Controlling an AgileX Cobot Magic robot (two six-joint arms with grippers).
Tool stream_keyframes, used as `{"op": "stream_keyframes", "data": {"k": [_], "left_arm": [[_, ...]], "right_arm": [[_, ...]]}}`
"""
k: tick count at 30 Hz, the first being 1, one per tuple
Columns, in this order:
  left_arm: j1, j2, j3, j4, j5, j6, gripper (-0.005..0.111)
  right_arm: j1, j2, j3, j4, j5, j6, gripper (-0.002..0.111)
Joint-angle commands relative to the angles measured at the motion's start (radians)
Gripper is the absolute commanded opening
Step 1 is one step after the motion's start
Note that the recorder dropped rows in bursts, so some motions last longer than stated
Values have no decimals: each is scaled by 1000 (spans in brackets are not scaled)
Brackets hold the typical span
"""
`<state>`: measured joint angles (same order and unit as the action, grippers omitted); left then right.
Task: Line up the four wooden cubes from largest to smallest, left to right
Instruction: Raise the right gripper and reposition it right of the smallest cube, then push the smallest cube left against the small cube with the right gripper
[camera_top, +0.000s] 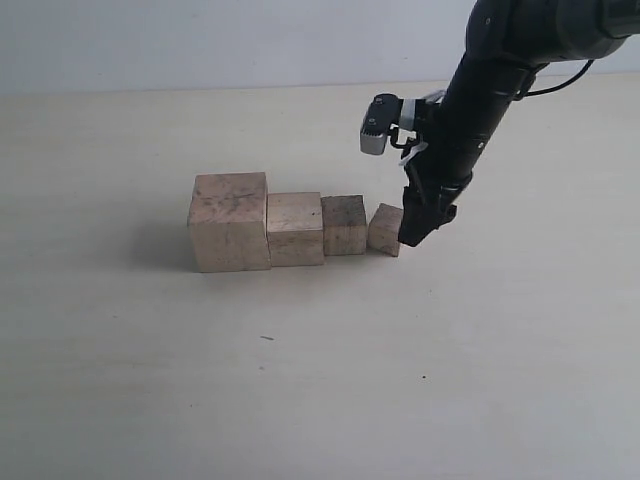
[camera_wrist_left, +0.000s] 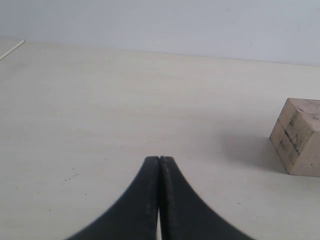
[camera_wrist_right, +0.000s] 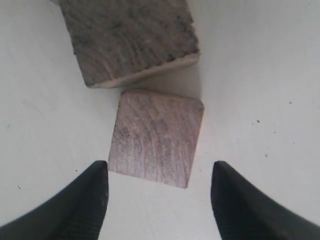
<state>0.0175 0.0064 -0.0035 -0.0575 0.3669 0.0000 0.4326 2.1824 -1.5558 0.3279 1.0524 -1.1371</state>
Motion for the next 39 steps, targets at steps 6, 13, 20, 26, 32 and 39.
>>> {"op": "stream_keyframes", "data": {"k": [6,13,20,26,32,39], "left_arm": [[-7,-6,4,-6,-13,0,0],[-7,-6,4,-6,-13,0,0],[-7,-6,4,-6,-13,0,0],[-7,-6,4,-6,-13,0,0],[-7,-6,4,-6,-13,0,0],[-7,-6,4,-6,-13,0,0]], "right_arm": [[1,-82,3,-107,16,227,59],[1,-59,3,-201,-29,426,59],[1,7,3,-201,-61,423,59],[1,14,3,-180,-101,423,59],[3,14,3,-146,-139,423,59],[3,14,3,-101,-153,423,59]]}}
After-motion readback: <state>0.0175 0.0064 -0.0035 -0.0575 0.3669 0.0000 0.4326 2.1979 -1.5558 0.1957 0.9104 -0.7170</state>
